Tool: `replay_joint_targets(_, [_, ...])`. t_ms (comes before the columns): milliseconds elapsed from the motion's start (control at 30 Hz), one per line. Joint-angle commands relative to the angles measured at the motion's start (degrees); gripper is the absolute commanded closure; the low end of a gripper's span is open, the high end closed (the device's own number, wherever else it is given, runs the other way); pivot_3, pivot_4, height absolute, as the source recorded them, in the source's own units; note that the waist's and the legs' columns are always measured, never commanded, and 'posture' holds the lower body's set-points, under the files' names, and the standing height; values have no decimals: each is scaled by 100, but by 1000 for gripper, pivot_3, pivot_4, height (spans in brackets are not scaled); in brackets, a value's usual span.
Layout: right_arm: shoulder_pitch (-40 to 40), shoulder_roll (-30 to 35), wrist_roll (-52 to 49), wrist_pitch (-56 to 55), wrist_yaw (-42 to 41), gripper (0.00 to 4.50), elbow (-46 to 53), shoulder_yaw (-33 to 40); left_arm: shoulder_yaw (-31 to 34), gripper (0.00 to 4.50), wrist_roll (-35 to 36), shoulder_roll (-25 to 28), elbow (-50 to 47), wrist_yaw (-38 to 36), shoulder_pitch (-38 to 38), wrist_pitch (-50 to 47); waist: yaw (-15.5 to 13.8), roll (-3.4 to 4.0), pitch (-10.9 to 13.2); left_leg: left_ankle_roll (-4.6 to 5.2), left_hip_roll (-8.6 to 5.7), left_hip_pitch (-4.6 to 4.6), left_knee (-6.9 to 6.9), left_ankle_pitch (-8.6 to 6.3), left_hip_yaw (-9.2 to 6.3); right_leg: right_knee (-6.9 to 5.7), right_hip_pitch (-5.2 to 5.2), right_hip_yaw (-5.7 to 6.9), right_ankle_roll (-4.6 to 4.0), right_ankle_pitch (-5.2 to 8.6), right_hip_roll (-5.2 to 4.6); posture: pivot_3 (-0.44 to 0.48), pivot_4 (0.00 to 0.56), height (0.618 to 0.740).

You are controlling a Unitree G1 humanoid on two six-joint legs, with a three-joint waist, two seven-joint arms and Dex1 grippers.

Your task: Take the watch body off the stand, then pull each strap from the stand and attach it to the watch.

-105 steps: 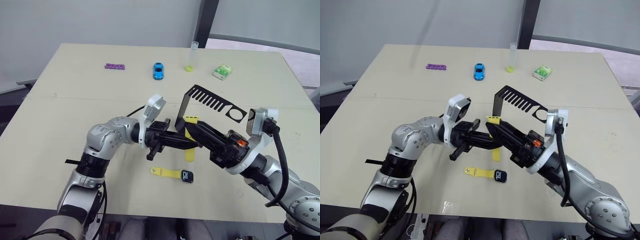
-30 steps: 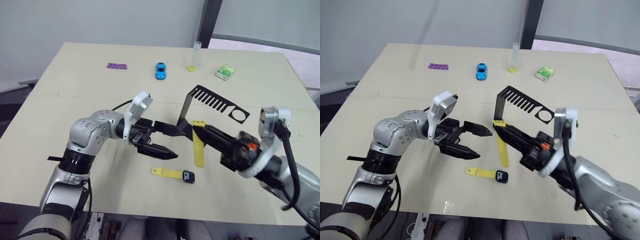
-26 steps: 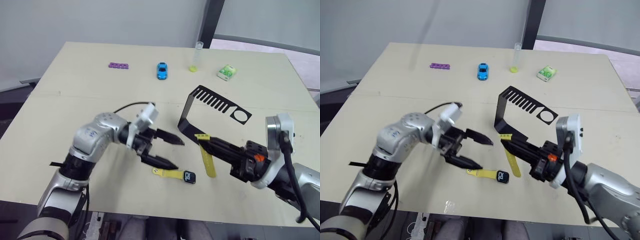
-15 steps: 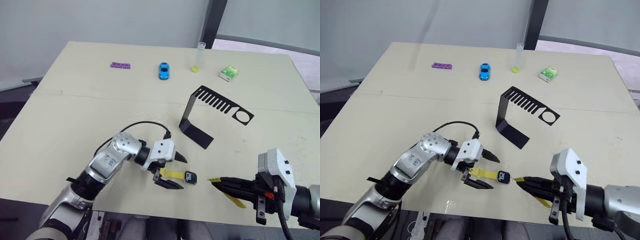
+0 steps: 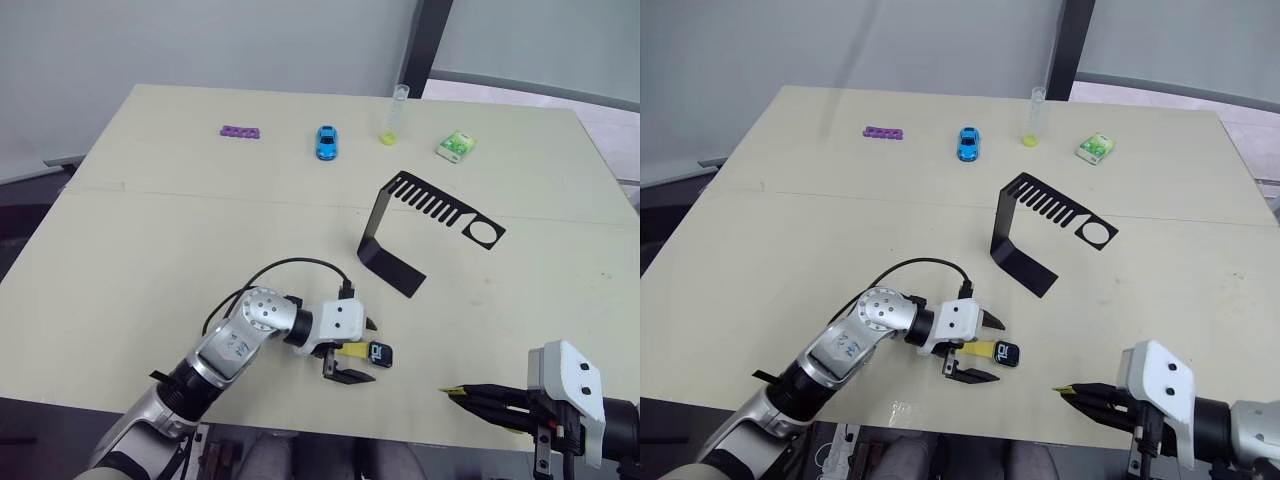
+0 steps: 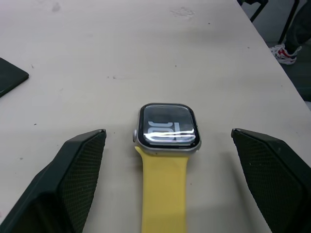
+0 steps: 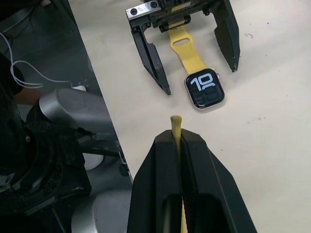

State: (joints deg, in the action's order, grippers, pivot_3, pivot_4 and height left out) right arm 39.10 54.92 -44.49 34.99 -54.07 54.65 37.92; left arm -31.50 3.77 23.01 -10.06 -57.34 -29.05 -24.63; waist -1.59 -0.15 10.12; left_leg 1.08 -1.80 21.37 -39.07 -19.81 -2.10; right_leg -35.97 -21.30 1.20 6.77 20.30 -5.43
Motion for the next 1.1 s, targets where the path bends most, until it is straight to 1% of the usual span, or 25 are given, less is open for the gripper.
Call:
replay_joint_targets(33, [56, -112, 119, -98, -130, 4500, 126, -83, -73, 52, -36, -60, -156, 30, 20, -92, 5, 0, 0, 0, 0, 0, 0, 0, 0, -1, 0, 0, 0, 0, 0, 0, 150, 740])
replay_joint_targets(400, [-109, -214, 244, -53, -48, 4500, 49, -261, -174, 52, -247, -186, 68, 113, -24, 44, 1, 0, 0, -1, -3, -3, -1, 1, 0, -2, 0, 0, 0, 0, -1, 0, 150, 740])
replay_joint_targets(433, [-121, -223, 248, -47, -41, 4500, 48, -272, -184, 284, -271, -190, 64, 116, -23, 65, 1, 0, 0, -1, -5, -4, -1, 1, 0, -1, 0, 0, 0, 0, -2, 0, 150, 740])
replay_joint_targets(500, [-139, -233, 262, -42, -39, 4500, 45, -288, -199, 930, -301, -205, 52, 124, -16, 64, 2, 0, 0, -1, -5, -4, -1, 1, 0, -2, 0, 0, 0, 0, -2, 0, 150, 740])
replay_joint_targets(633, [-164, -261, 253, -16, -26, 4500, 53, -300, -218, 2902, -346, -286, 126, 174, -18, -1, -1, 0, 0, -1, -5, -4, -1, 1, 0, -2, 0, 0, 0, 0, -2, 0, 150, 740])
replay_joint_targets(733, [-152, -276, 276, -20, -26, 4500, 75, -283, -166, 2907, -354, -293, 232, 154, -62, 9, -3, 0, -1, -1, -5, -5, -1, 1, 0, -2, 1, 0, 0, 0, -3, 0, 150, 740])
replay_joint_targets(833, [-207, -272, 368, -82, -7, 4500, 97, -271, 79, 2907, -119, -294, 367, 11, -209, -212, -4, 0, -1, -1, -6, -5, -2, 1, 0, -3, 2, 1, 0, 0, -3, 0, 150, 740])
replay_joint_targets(900, [-329, -241, 538, -188, 45, 4500, 125, -343, 368, 2907, 303, -337, 479, -193, -379, -642, 2, 0, 0, -1, -6, -5, -4, 1, 0, -3, 2, 1, 0, 0, -3, 0, 150, 740])
replay_joint_targets(1000, [-658, -209, 1002, -451, 193, 4500, 168, -641, 829, 2907, 1208, -302, 528, -760, -669, -1491, 29, 0, 0, -4, -5, -5, -5, 2, 2, -6, -2, 0, 0, 0, 0, 0, 150, 740])
replay_joint_targets(1100, [-1170, -137, 1691, -831, 418, 4500, 131, -1192, 1216, 2907, 2057, -153, 741, -1328, -996, -2493, 28, 2, -2, -5, -6, -6, -5, 3, 1, -12, -7, -2, 0, 0, 1, 0, 150, 740])
